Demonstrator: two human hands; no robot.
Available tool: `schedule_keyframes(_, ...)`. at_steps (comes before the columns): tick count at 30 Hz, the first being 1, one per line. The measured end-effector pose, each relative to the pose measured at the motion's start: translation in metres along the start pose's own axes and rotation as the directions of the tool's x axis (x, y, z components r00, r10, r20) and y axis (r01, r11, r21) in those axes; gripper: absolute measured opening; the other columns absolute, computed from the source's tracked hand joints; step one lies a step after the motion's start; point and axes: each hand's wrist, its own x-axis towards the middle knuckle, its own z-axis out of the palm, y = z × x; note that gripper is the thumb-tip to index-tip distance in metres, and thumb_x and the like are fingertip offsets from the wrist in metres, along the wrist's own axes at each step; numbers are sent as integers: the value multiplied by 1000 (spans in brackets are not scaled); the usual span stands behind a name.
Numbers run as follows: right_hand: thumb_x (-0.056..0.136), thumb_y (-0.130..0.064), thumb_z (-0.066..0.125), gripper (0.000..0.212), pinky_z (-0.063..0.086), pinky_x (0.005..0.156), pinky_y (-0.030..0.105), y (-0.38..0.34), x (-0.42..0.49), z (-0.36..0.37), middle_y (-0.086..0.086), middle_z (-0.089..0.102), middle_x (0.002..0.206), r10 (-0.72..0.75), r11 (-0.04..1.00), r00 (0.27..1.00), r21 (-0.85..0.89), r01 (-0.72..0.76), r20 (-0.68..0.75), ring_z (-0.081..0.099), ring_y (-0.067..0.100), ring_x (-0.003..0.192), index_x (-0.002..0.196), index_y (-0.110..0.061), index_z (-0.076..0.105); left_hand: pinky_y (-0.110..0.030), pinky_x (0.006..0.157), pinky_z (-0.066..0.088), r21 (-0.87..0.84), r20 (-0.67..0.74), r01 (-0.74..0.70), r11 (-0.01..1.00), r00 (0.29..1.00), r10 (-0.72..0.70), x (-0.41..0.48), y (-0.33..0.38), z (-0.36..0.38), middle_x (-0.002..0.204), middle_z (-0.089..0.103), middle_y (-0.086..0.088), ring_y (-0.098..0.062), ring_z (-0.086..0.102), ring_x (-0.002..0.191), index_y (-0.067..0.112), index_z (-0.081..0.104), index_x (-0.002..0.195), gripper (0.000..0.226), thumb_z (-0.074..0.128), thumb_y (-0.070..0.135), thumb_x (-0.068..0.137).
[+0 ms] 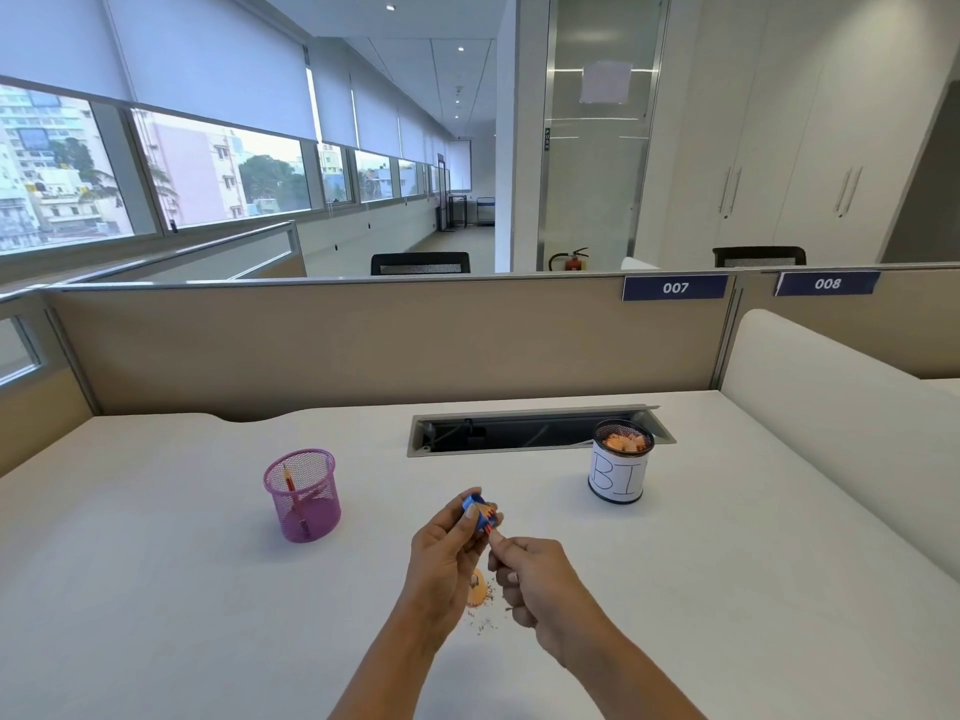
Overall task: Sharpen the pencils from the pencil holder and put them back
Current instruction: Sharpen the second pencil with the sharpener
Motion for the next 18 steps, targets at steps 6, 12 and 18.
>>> schedule_keyframes(6,96,-24,50,35,15,25,8,-8,-3,-1,-7,33,36,210,923,967,296,-245,143,21,0,27,64,-9,49,-23,69,57,-106,36,31,994,999,-27,-3,0,-1,76,73,-8,-15,70,72,6,63,97,23,41,3,92)
schedule_keyframes(12,96,-20,48,43,15,19,8,-7,4,-3,-3,31,39,265,694,898,577,-431,352,25,4,22,58,-2,53,-23,67,58,-243,34,73,967,997,-66,-5,-2,-1,75,72,-10,-16,69,71,6,63,100,25,39,6,93)
schedule_keyframes(18,93,-21,56,18,24,31,12,-3,8,-8,-6,41,45,132,985,981,88,-146,143,30,4,37,84,-6,56,-21,61,57,-92,-79,5,996,997,-12,0,-5,-8,72,73,-7,-15,70,68,5,64,96,18,48,0,88)
